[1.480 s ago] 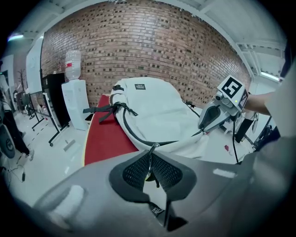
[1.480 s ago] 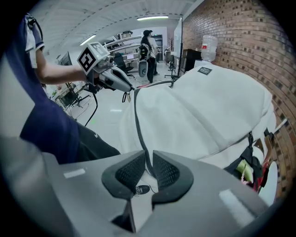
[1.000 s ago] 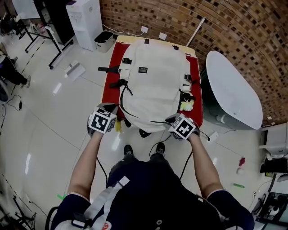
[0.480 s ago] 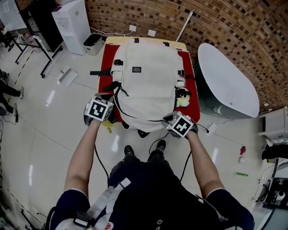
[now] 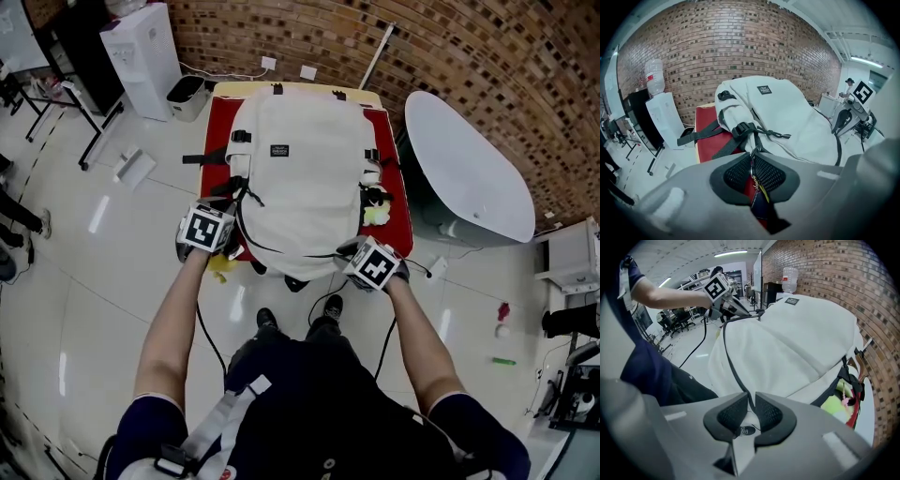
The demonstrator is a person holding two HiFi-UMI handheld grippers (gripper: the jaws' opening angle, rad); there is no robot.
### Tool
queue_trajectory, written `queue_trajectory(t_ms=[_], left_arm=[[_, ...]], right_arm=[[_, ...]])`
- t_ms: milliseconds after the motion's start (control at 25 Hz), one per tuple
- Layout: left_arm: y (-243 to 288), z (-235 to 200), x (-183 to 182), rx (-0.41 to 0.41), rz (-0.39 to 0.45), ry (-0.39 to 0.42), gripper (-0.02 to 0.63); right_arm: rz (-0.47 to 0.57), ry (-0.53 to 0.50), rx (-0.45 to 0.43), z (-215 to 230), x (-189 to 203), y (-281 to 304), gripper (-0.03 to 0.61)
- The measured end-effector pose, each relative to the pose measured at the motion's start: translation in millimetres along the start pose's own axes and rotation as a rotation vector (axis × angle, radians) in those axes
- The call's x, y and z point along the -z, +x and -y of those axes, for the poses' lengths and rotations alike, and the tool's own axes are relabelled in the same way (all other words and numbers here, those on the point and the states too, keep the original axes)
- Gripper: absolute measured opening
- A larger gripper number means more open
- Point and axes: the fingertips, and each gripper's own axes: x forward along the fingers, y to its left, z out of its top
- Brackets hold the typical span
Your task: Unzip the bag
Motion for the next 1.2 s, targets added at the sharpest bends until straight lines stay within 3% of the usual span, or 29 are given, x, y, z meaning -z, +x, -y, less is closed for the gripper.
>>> queue_trajectory(t_ms=[120, 280, 360, 440, 560, 680, 880, 1200], left_arm=[[-4.9, 4.2, 2.2, 0.023, 0.000, -0.023, 0.038], [-20.2, 9.5, -5.7, 0.031, 0.050, -0.067, 0.142], [-30.8, 13.0, -13.1, 0.031, 0.093, -0.092, 0.144], [-42.0, 21.5, -24.3, 0.043, 0.146, -0.120, 0.143], [-60.4, 44.4, -48.5, 0.078, 0.262, -0.167, 0.140], [-72.3, 75.3, -67.5, 0.127, 0.347, -0.186, 0.138], [-87.0, 113.3, -97.5, 0.179, 0.444, -0.162, 0.048], [-114.9, 142.9, -131.1, 0.225, 0.545, -0.136, 0.000]], right_arm=[[0.047, 0.028, -0.008, -2.4, -4.0, -5.8, 0.056], [0.123, 0.102, -0.009, 4.0, -7.0, -24.6, 0.112], [0.206, 0.140, 0.005, 11.7, -20.2, -40.9, 0.110], [0.311, 0.180, 0.027, 20.3, -40.0, -58.1, 0.093], [0.488, 0.238, 0.075, 33.8, -75.4, -83.0, 0.015], [0.626, 0.278, 0.100, 38.7, -103.3, -101.5, 0.005], [0.745, 0.279, 0.127, 34.4, -130.6, -122.9, 0.003], [0.887, 0.284, 0.158, 18.6, -156.4, -150.4, 0.003]])
